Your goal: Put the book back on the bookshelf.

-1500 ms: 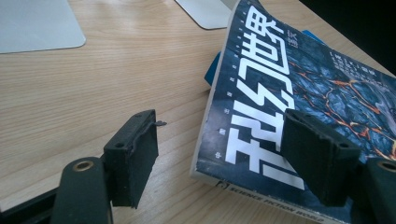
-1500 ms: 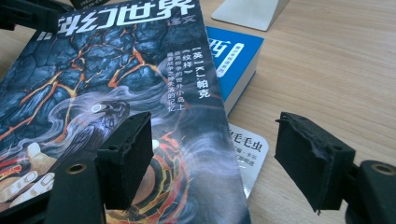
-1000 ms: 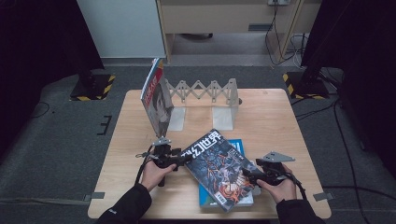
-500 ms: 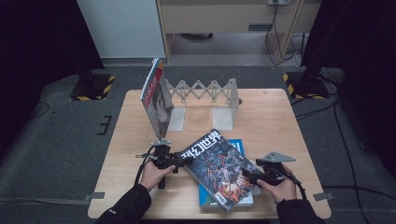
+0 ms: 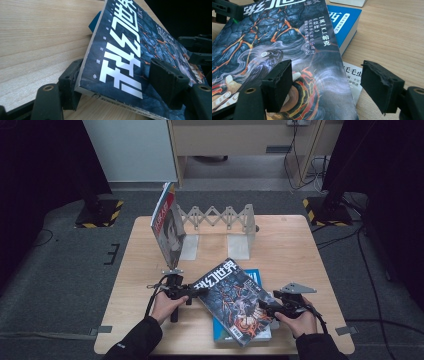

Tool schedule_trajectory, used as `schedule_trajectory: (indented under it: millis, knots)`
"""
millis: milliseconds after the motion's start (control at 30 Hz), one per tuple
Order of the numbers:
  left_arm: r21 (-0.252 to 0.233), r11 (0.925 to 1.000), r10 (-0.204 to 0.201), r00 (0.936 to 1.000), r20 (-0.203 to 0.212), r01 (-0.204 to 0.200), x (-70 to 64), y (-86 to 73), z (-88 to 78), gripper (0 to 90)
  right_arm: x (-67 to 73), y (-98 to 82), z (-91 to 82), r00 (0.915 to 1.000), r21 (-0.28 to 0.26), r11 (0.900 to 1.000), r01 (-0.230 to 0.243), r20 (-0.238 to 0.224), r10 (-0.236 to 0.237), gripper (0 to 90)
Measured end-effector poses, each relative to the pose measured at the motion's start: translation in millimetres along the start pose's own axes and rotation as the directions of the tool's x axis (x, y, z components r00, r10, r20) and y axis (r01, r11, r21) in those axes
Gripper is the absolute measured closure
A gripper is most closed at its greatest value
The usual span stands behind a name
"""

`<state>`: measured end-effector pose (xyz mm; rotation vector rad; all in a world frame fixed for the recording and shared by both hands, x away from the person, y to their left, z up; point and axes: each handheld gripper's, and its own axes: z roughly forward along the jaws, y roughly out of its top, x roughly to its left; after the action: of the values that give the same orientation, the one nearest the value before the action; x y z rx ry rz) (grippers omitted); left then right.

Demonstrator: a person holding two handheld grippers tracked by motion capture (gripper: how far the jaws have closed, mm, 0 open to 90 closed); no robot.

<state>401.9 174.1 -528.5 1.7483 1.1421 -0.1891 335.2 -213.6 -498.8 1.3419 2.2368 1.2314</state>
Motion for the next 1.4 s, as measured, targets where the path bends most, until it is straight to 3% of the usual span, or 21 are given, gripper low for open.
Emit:
schedule_trajectory:
  millis: [100,300,433,700,933,1133,1233,1400]
  knots:
    - [0.002,0.9998,0.018,0.9997,-0.014,-0.018,-3.1,2.1,-1.9,30.9,0.0,0.0,0.7,1.0000,-0.004,1.000,-0.004,-0.001,0.004,25.8]
    - [-0.019,0.9996,0.020,0.9997,-0.012,-0.020,-9.7,7.5,-15.0,44.1,0.3,-0.9,1.7,1.0000,-0.012,1.000,-0.007,0.001,0.007,26.0]
    - [0.022,0.9996,0.019,0.9998,0.003,-0.020,-11.1,7.2,-19.7,45.6,0.3,-1.8,2.0,1.0000,-0.019,1.000,-0.007,-0.001,0.007,26.1]
    - [0.062,0.9980,0.013,0.9999,-0.004,-0.012,-9.7,3.4,-14.8,40.5,-0.1,-1.9,3.0,0.9999,-0.024,1.000,-0.007,-0.008,0.007,25.8]
    - [0.060,0.9972,0.044,0.9990,0.007,-0.045,-9.3,4.3,-1.7,31.7,0.2,-1.9,3.2,0.9999,-0.025,1.000,-0.007,-0.009,0.006,25.8]
    - [0.058,0.9976,0.040,0.9991,-0.012,-0.040,-15.6,8.3,-11.4,41.5,0.6,-1.7,3.9,1.0000,-0.029,1.000,-0.001,-0.004,0.001,26.0]
    - [0.055,0.9981,0.030,0.9995,0.001,-0.030,-21.0,10.1,-20.8,48.3,-0.1,-2.1,3.6,1.0000,-0.029,1.000,-0.001,-0.005,0.001,26.0]
    - [0.104,0.9944,0.018,0.9998,0.006,-0.019,-26.8,3.2,-28.5,49.2,-0.8,-2.6,3.1,1.0000,-0.032,0.999,-0.001,-0.003,0.001,26.0]
